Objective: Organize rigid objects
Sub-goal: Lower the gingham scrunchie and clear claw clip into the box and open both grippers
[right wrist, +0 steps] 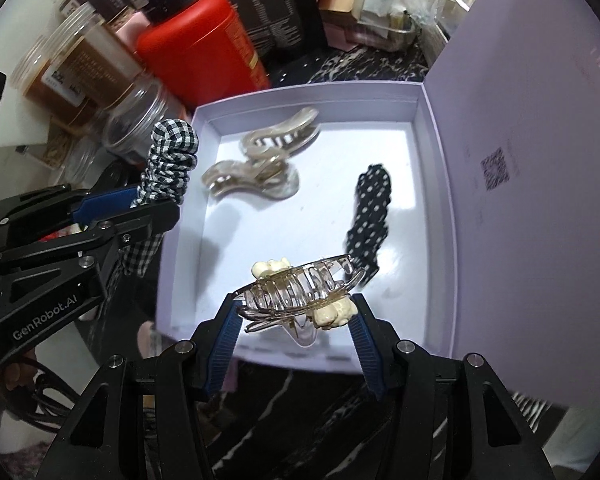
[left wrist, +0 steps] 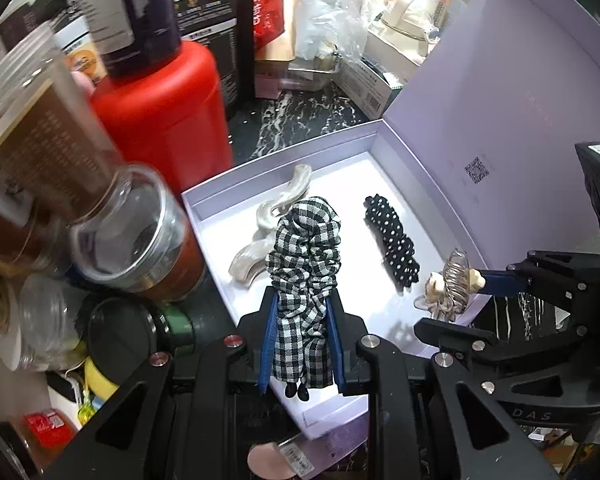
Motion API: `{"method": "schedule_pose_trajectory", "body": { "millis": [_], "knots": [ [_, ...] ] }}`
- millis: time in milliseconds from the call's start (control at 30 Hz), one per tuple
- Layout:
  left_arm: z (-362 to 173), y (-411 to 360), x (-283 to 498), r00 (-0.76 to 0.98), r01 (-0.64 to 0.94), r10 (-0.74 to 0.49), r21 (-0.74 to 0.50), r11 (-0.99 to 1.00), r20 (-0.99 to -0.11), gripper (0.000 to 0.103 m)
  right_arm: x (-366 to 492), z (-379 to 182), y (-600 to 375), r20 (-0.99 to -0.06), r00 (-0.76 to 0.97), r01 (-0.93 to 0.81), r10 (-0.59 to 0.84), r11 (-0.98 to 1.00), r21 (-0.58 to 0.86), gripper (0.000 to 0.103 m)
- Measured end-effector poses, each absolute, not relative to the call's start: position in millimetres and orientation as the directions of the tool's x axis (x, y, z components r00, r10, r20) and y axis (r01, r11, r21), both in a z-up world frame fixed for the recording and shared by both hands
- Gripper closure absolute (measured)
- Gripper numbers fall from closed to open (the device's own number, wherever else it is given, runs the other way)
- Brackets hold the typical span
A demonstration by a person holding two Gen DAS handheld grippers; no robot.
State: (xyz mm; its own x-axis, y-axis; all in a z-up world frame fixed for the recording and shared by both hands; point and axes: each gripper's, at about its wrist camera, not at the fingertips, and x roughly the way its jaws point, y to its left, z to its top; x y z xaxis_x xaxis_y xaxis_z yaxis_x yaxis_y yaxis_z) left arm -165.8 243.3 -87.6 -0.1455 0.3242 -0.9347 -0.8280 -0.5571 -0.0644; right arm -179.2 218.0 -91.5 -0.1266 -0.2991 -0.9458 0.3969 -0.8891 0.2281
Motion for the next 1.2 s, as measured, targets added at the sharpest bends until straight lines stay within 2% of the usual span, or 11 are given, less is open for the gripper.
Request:
{"method": "schedule_pose_trajectory", "body": {
  "millis": [667, 1200],
  "knots": [
    [-112, 294, -191, -0.159, -0.845, 0.286, -0.020, -0.535, -0.945, 0.081, -230, -100, 228, -0.931, -0.201, 0.402, -0.305, -0.892, 0.206, 0.049],
    [-137, 322, -207, -0.182, -0.859, 0.216, 0.049, -0.510, -0.959, 0.081, -248, -116, 222, -0.915, -0.172, 0.419, -0.366, -0.867, 0.269, 0.049]
  ]
}}
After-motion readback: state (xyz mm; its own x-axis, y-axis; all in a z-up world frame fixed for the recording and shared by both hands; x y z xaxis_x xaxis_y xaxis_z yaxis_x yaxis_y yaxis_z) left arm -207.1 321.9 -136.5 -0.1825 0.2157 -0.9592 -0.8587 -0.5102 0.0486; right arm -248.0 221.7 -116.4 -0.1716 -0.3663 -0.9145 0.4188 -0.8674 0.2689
